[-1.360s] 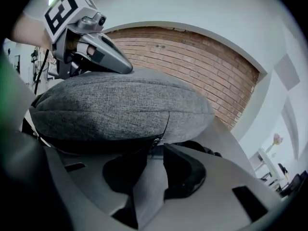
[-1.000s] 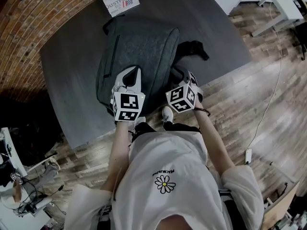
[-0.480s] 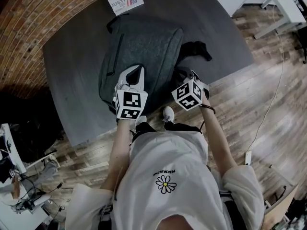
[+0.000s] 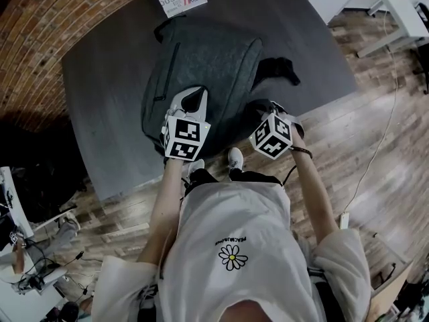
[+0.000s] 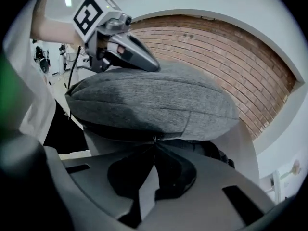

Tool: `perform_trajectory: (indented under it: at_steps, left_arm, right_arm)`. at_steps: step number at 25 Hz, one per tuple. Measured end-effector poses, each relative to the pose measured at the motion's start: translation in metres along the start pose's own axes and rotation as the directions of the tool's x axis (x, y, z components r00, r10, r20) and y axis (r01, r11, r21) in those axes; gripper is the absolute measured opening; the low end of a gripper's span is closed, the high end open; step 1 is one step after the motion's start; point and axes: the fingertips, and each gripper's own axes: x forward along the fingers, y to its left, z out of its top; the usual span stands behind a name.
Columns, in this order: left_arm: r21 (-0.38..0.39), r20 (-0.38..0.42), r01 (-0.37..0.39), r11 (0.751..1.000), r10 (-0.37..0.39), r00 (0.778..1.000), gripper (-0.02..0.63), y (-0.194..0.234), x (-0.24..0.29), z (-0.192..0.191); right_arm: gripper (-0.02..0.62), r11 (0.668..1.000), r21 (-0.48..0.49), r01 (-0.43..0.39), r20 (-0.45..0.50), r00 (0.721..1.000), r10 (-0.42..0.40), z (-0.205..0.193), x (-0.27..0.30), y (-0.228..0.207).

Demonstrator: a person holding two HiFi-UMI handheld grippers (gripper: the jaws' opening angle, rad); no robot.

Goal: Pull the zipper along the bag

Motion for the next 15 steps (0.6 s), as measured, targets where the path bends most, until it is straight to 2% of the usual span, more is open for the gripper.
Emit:
perform_trajectory:
  at_steps: [5,10,13,15]
  left_arm:
    - [-0.001,-0.001,0.003,1.000,-0.003,1.000,-0.002,0.001,0.001,-0.002]
    - [0.002,0.000,-0.003,1.000,0.003,1.000,-0.002,0.002,0.002,-0.003]
    - [-0.013,0.014,0.021,1.000,-0.021,1.000,-0.002,0.001,0.001,0.001]
    - [-0.038,0.044,0.067,0.997,-0.065,0.997,0.000,0.002,-0.005,0.006]
  right_arm:
    - [0.002,0.994,-0.046,-0.098,0.002,0.995,0.098,0.006,-0.009,0.060]
    - [0.003,0.972,-0.069,-0.224,0.030,0.974,0.226,0.017,-0.015,0.126]
    - [0.003,0.967,-0.043,-0.250,0.041,0.967,0.252,0.017,-0.016,0.129]
    - [0.003,0.966,-0.066,-0.248,0.028,0.968,0.251,0.017,-0.015,0.128]
